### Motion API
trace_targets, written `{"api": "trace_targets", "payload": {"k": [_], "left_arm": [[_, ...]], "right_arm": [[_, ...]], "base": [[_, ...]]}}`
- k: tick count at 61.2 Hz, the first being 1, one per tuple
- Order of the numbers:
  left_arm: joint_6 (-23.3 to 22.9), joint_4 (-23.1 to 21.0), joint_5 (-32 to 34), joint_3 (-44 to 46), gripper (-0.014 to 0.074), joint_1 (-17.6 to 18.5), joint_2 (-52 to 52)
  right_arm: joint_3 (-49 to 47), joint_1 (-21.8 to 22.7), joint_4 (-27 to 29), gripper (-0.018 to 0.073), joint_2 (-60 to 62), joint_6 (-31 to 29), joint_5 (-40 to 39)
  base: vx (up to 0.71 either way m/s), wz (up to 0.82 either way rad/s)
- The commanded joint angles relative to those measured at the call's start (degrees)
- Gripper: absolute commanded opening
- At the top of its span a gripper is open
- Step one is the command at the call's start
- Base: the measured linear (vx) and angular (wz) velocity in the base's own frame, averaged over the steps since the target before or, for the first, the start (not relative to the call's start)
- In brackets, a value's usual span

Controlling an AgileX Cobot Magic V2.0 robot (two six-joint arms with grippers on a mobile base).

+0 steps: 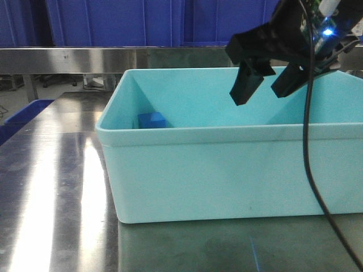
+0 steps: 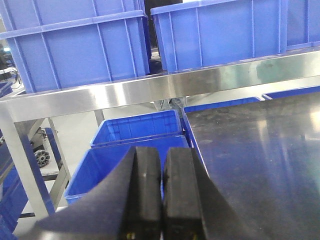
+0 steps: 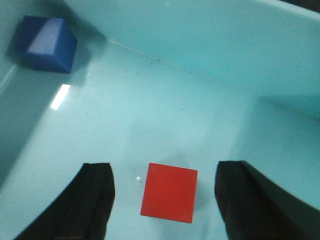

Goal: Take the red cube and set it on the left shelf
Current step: 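Lower the open right gripper into the teal tub over the red cube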

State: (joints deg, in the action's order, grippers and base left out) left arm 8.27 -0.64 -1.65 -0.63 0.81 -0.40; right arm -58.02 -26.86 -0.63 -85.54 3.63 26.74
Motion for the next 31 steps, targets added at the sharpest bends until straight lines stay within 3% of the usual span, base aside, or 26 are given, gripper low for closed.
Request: {"api": "trace_targets", "payload": {"k": [1,31], "left_arm": [[0.0,-0.3,5.1,-1.3,0.0106,0.4,0.0],[0.0,-0.3,5.1,-1.3,0.0106,0.4,0.0]], "right_arm": [[-2.1,0.0,-2.5,0.0541,0.9,-0.4,-1.5],[-2.1,-0.3,-3.1,0.0541,-4.1,-0.4,-1.2]], "base": [[0.00,0.00],[0.00,0.00]]}}
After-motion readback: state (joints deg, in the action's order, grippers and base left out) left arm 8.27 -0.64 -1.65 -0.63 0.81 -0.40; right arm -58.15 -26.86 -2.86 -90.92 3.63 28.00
